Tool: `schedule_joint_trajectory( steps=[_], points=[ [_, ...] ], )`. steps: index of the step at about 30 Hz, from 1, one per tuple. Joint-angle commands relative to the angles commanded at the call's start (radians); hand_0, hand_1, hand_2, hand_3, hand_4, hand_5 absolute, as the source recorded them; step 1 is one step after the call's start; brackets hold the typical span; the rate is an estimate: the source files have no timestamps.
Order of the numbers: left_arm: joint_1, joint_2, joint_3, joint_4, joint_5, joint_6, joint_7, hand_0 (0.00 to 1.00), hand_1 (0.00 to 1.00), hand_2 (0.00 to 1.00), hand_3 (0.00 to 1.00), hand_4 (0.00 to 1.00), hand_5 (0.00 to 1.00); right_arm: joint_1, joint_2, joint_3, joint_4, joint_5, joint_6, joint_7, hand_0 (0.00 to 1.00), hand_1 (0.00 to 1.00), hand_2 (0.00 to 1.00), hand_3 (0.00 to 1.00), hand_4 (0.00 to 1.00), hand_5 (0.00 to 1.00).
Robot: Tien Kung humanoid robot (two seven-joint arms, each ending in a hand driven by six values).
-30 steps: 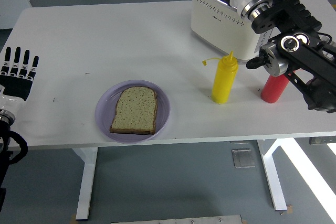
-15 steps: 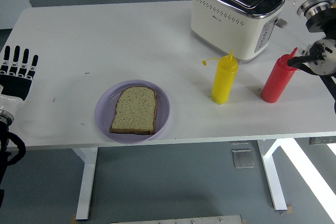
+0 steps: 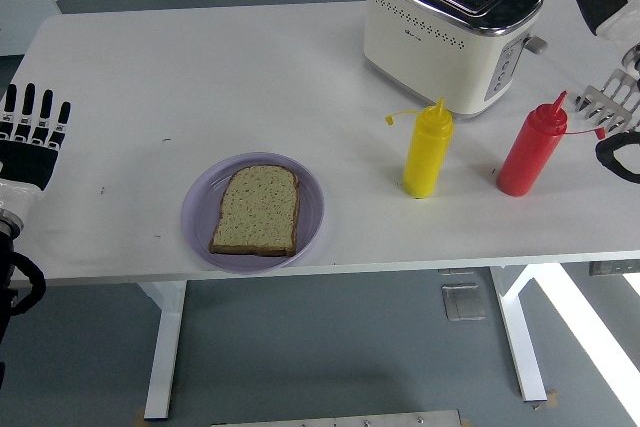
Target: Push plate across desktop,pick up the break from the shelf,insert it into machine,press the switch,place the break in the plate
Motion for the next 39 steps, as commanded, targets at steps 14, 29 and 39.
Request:
schedule_joint_trajectory(
  steps=[14,29,39],
  points=[
    [0.006,0.000,-0.010,-0.010,-0.004,0.001,0.002,0.832,0.777,0.769,0.815,0.813,0.966,-0.106,0.003,0.079,-0.024,0.074,0.034,-0.007,0.749,0.712,0.689,0.749,0.785,0.470],
    [0.014,0.001,-0.018,-0.022,-0.008,0.004,0.005,0.831,0.777,0.767,0.814,0.816,0.967,-0.211,0.006,0.119,-0.054,0.137,0.042,-0.011,0.752,0.713,0.690,0.740,0.789,0.474],
    [0.017,0.000,-0.018,-0.020,-0.007,0.004,0.004,0.831,0.776,0.767,0.814,0.816,0.969,-0.237,0.011,0.123,-0.062,0.139,0.041,-0.015,0.756,0.714,0.691,0.723,0.798,0.482]
  ],
)
